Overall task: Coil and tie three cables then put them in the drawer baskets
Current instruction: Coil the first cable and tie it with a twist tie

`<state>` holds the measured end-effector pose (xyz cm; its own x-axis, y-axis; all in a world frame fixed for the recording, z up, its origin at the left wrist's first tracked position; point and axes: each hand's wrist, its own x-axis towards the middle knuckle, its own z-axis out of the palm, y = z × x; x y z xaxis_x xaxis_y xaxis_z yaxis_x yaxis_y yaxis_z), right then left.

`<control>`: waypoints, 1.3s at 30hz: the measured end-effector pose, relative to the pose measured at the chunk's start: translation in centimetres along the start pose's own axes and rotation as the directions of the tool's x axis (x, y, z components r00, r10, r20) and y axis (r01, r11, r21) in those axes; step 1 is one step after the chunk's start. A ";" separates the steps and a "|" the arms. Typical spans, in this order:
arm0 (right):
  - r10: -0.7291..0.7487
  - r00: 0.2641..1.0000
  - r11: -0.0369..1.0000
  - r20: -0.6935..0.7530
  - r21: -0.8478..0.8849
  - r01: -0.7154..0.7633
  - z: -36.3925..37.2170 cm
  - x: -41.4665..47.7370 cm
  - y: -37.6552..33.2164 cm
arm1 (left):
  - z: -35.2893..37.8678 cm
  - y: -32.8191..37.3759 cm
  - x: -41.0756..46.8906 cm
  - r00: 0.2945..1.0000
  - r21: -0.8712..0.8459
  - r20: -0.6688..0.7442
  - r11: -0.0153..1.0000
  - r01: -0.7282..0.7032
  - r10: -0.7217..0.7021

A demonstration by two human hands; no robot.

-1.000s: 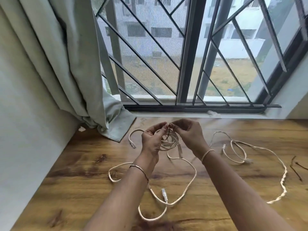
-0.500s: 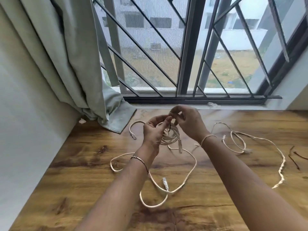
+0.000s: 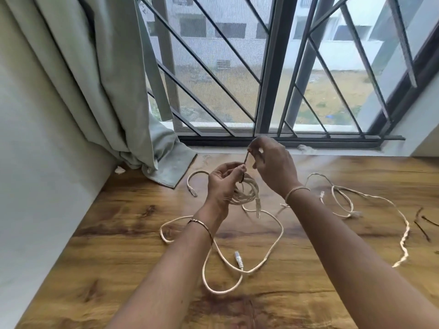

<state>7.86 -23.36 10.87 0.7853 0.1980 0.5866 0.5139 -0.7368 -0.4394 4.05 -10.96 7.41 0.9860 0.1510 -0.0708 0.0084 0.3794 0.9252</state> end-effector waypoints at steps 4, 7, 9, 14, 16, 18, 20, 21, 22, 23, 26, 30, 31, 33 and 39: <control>0.015 1.000 0.999 -0.024 -0.030 -0.016 -0.5 1.1 0.1 | -0.2 -0.4 -0.3 1.000 0.022 0.019 1.000 0.013 -0.013; 0.041 0.999 0.995 -0.024 -0.091 -0.043 -0.5 1.8 0.3 | 0.0 -0.2 -0.2 0.998 0.040 0.057 0.999 0.002 -0.004; 0.077 0.997 0.992 -0.023 -0.098 -0.079 -0.3 2.1 0.6 | 0.1 -0.2 -0.2 0.996 0.066 0.087 0.998 -0.007 0.001; 0.341 0.938 0.903 0.066 0.256 -0.346 0.9 1.8 0.8 | -0.2 -0.3 -0.1 0.998 0.056 0.066 0.998 0.006 -0.009; 0.470 0.852 0.632 0.232 0.585 -0.508 1.1 1.2 0.5 | -0.2 -0.5 -0.1 0.999 0.031 0.027 0.999 0.025 -0.025; 0.463 0.797 0.396 0.388 0.715 -0.577 1.3 0.4 0.6 | -0.3 -0.5 0.1 0.999 -0.006 -0.016 0.999 0.045 -0.045; 0.391 0.778 0.313 0.491 0.724 -0.615 1.7 -0.5 0.9 | -0.4 -0.4 0.4 0.998 -0.024 -0.046 0.998 0.050 -0.051; 0.357 0.779 0.321 0.516 0.715 -0.621 1.8 -0.9 1.0 | -0.5 -0.3 0.5 0.997 -0.031 -0.054 0.998 0.048 -0.050; 0.334 0.784 0.341 0.522 0.709 -0.617 1.9 -1.1 1.0 | -0.5 -0.2 0.5 0.997 -0.037 -0.058 0.998 0.046 -0.049; 0.326 0.793 0.360 0.514 0.709 -0.607 2.1 -1.2 1.0 | -0.5 -0.1 0.5 0.997 -0.040 -0.057 0.998 0.046 -0.049; 0.335 0.824 0.430 0.456 0.705 -0.565 2.0 -1.0 0.9 | -0.6 -0.2 0.6 0.997 -0.036 -0.057 0.998 0.056 -0.058; 0.351 0.839 0.566 0.415 0.620 -0.544 1.7 -0.5 0.3 | -0.8 -0.7 0.6 0.998 -0.029 -0.032 0.998 0.050 -0.050; 0.377 0.839 0.594 0.393 0.592 -0.544 1.7 -0.4 0.1 | -0.7 -0.6 0.6 0.999 -0.021 -0.016 0.999 0.042 -0.043; 0.438 0.831 0.615 0.342 0.560 -0.554 1.6 -0.1 -0.1 | -0.3 -0.3 0.7 1.000 0.005 0.005 1.000 0.025 -0.025; 0.515 0.823 0.647 0.240 0.521 -0.557 1.9 0.4 0.2 | 0.0 -0.3 0.8 0.998 0.087 0.061 0.996 -0.037 0.032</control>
<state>8.90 -22.19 9.72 0.9937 -0.0620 0.0932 0.0749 -0.2503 -0.9653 4.79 -10.93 7.07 0.9941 0.1069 -0.0186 -0.0136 0.2929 0.9560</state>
